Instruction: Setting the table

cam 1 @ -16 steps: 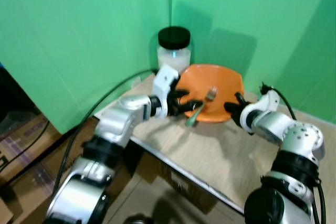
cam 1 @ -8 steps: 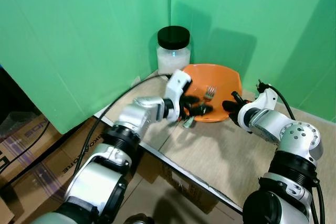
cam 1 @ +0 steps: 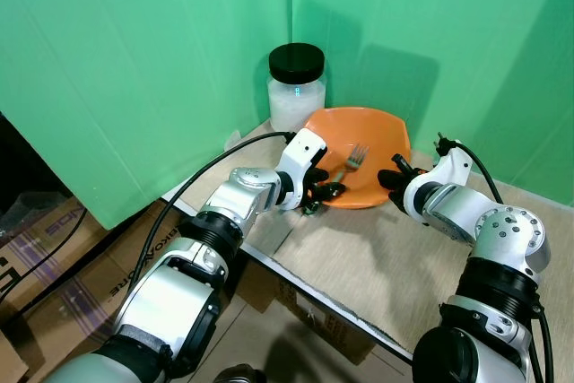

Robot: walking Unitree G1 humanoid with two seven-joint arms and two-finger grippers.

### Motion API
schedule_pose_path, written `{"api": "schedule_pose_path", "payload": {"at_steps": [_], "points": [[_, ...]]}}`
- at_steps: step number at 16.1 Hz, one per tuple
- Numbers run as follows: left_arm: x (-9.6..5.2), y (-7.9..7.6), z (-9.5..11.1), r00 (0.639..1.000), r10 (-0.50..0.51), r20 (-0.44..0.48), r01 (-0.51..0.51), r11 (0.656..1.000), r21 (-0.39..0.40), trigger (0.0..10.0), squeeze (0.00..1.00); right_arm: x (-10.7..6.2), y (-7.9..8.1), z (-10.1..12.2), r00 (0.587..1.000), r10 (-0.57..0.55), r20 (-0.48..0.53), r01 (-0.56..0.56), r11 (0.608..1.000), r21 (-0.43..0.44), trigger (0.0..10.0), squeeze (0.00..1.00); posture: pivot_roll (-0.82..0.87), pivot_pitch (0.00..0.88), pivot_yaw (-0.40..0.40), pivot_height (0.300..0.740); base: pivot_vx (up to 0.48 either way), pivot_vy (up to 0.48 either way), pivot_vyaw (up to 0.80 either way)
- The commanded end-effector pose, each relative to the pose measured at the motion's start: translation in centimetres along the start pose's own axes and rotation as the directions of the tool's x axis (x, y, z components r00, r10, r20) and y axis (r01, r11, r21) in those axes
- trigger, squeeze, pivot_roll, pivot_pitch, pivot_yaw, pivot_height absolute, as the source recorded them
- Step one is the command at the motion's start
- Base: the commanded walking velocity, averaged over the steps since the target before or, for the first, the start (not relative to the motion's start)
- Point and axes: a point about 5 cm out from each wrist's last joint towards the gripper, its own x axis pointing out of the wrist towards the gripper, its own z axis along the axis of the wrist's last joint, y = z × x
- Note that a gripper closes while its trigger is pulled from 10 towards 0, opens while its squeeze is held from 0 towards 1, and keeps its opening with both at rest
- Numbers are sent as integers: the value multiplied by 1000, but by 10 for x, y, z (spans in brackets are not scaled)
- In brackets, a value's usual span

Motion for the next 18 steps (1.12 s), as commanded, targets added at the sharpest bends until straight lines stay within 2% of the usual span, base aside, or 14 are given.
{"api": "schedule_pose_path", "payload": {"at_steps": [1, 10, 15, 18], "points": [[-2, 4, -7, 999, 25, -35, -26, 1000, -6, 0, 0, -6, 7, 7, 998, 41, 47, -41, 999, -8, 0, 0, -16, 0, 83, 740, 0, 0, 0], [-2, 8, -4, 999, 43, -13, -43, 999, -4, 0, 0, -6, 8, 8, 998, 40, 53, -39, 999, -8, 0, 0, -14, 0, 85, 740, 0, 0, 0], [-1, 6, 3, 999, 19, 29, -18, 1000, -15, 0, 0, -7, 6, 11, 997, 32, 64, -31, 999, -4, 0, 0, -17, 0, 85, 740, 0, 0, 0], [-7, 7, 15, 996, -2, 94, -2, 999, 41, 0, 0, -10, 0, 16, 996, 1, 93, 0, 1000, -13, 0, 0, -28, 0, 91, 740, 0, 0, 0]]}}
